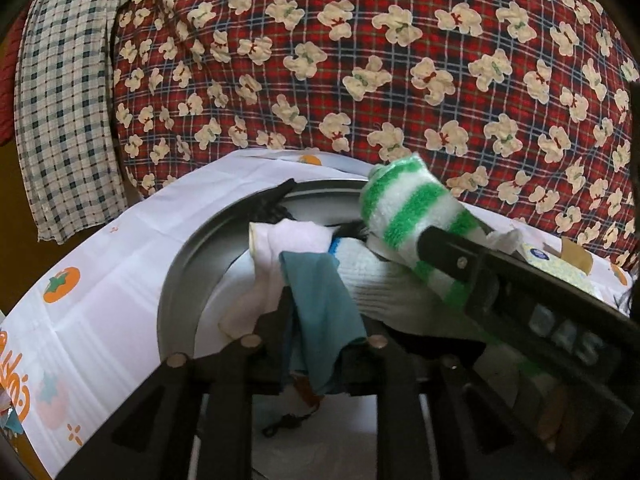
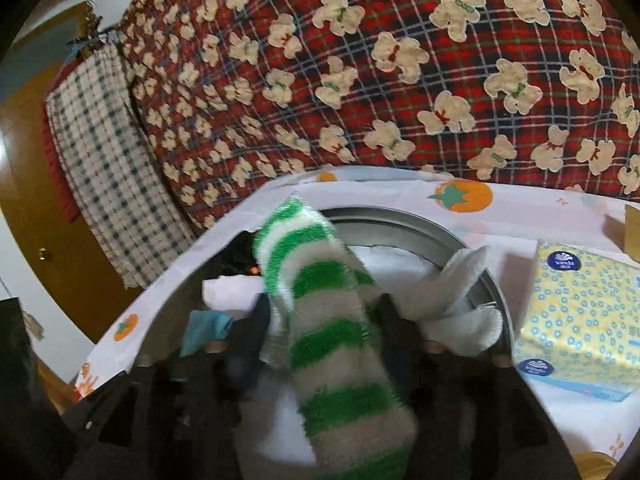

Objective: Organize soft objects
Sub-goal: 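Open both grippers to drop the sock and teal cloth into the tin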

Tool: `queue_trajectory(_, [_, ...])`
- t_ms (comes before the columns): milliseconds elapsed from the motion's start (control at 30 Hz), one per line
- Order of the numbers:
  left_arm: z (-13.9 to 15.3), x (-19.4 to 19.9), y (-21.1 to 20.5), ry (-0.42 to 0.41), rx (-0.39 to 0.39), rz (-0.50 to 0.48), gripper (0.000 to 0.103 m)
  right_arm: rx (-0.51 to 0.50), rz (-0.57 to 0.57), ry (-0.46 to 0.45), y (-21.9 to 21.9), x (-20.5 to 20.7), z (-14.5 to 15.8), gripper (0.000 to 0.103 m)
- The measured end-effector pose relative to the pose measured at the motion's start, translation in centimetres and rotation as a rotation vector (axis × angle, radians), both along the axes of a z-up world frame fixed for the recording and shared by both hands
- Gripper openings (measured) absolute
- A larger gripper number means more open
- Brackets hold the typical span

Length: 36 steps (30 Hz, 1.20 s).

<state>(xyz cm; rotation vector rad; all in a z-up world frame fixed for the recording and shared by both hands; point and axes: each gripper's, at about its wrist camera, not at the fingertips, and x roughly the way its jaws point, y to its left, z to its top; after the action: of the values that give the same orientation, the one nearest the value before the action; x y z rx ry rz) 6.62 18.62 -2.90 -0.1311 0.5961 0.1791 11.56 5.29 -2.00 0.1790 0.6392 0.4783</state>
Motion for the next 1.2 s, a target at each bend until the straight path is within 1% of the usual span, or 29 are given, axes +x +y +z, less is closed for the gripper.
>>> queue_trajectory(33, [0.0,0.0,-0.2,0.0,0.008,0.002,0.036,-0.003,0.004,-0.008,0.2,-0.2,0.1,0.076])
queue_trajectory(67, [0.1,0.1,-0.3,-0.001,0.018,0.004,0.059,-0.003,0.009,-0.015,0.2,-0.4,0.2,0.078])
queue_trajectory(100, [0.1,0.0,-0.6,-0.003,0.035,0.01,0.073,-0.001,0.01,-0.019,0.2,-0.5,0.2,0.078])
queue_trajectory(133, [0.3,-0.2,-0.7,-0.011,0.056,0.037,0.088,0.016,0.006,-0.027,0.0,-0.8,0.3,0.078])
queue_trajectory(167, [0.5,-0.5,-0.7,-0.029,0.061,0.056,0.097,0.042,0.001,-0.036,-0.4,-1.1,0.5,0.078])
queue_trajectory(200, [0.6,-0.7,-0.5,-0.044,0.055,0.063,0.099,0.069,-0.005,-0.045,-0.8,-1.3,0.8,0.078])
queue_trajectory(233, [0.7,-0.9,-0.1,-0.062,0.035,0.072,0.101,0.106,-0.016,-0.062,-1.5,-1.8,1.2,0.078])
queue_trajectory(267, [0.7,-1.0,0.2,-0.064,0.024,0.082,0.101,0.124,-0.035,-0.079,-1.9,-2.2,1.5,0.078])
queue_trajectory(333, [0.7,-1.0,0.6,-0.067,0.008,0.088,0.101,0.142,-0.085,-0.116,-2.8,-3.1,2.1,0.078])
queue_trajectory(400, [0.7,-1.1,0.5,-0.07,0.011,0.096,0.101,0.147,-0.131,-0.152,-3.7,-4.1,2.4,0.078])
queue_trajectory(500, [0.8,-1.4,0.5,-0.085,0.014,0.104,0.101,0.147,-0.194,-0.201,-4.8,-5.1,2.8,0.078])
queue_trajectory(600, [1.1,-2.7,1.0,-0.139,-0.005,0.135,0.101,0.143,-0.292,-0.28,-6.7,-6.6,3.5,0.078])
queue_trajectory(667, [1.2,-3.4,1.2,-0.169,-0.012,0.159,0.101,0.122,-0.355,-0.33,-7.7,-7.5,3.7,0.078])
queue_trajectory(733, [1.4,-3.9,1.2,-0.193,0.0,0.189,0.101,0.083,-0.396,-0.368,-8.4,-8.2,3.8,0.077])
queue_trajectory(833, [1.7,-4.8,0.7,-0.238,0.033,0.208,0.101,0.032,-0.395,-0.396,-8.7,-8.9,3.6,0.077])
queue_trajectory(1200, [2.2,-6.9,-1.9,-0.276,0.062,0.175,0.101,-0.037,-0.351,-0.437,-9.2,-11.6,3.0,0.078])
